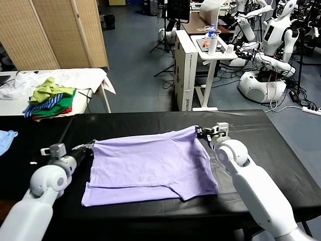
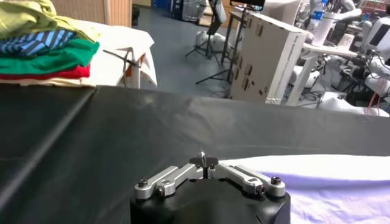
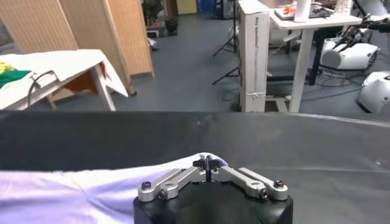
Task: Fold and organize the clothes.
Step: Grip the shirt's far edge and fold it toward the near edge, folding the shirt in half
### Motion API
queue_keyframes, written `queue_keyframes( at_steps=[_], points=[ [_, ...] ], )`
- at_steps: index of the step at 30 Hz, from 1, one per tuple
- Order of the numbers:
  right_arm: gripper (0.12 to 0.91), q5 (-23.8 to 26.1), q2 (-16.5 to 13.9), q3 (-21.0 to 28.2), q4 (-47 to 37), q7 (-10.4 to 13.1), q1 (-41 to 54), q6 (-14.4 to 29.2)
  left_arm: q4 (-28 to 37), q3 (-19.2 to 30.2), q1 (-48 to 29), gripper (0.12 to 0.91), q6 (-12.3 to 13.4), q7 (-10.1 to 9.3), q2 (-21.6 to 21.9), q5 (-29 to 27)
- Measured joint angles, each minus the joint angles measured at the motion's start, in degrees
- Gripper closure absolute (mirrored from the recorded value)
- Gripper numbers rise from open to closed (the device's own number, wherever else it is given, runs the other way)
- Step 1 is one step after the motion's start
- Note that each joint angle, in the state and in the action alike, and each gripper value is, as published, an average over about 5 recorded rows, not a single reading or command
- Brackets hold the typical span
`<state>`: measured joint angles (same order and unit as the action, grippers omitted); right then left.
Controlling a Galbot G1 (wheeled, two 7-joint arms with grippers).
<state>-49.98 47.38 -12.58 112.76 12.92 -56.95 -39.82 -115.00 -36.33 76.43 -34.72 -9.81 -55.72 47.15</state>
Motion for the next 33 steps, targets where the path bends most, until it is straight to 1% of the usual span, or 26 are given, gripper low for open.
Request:
queue_keyframes(
  at_steps=[5,12,23,33],
  points=[
    [0.885,0.3,-1.4,-2.1,3.1,-0.2,-5.7,-0.1,-3.3,-1.4,3.4,0.883,-0.5,-0.07,-1.0,-1.5],
    [0.885,1.1,-1.9,-3.1,5.1,-0.3,-11.1,-0.2,-6.1,-2.8,8.0,0.883,-0.6,0.16,-2.8,-3.9],
    [0.885,2.1,-1.4,-2.9,5.0,-0.8,-13.0,-0.1,-8.2,-2.9,12.9,0.883,-0.5,0.52,-5.4,-7.9],
    [0.885,2.1,-1.0,-2.9,4.4,-1.0,-12.7,0.1,-9.5,-3.2,15.0,0.883,-0.2,0.54,-6.7,-11.0]
  ],
)
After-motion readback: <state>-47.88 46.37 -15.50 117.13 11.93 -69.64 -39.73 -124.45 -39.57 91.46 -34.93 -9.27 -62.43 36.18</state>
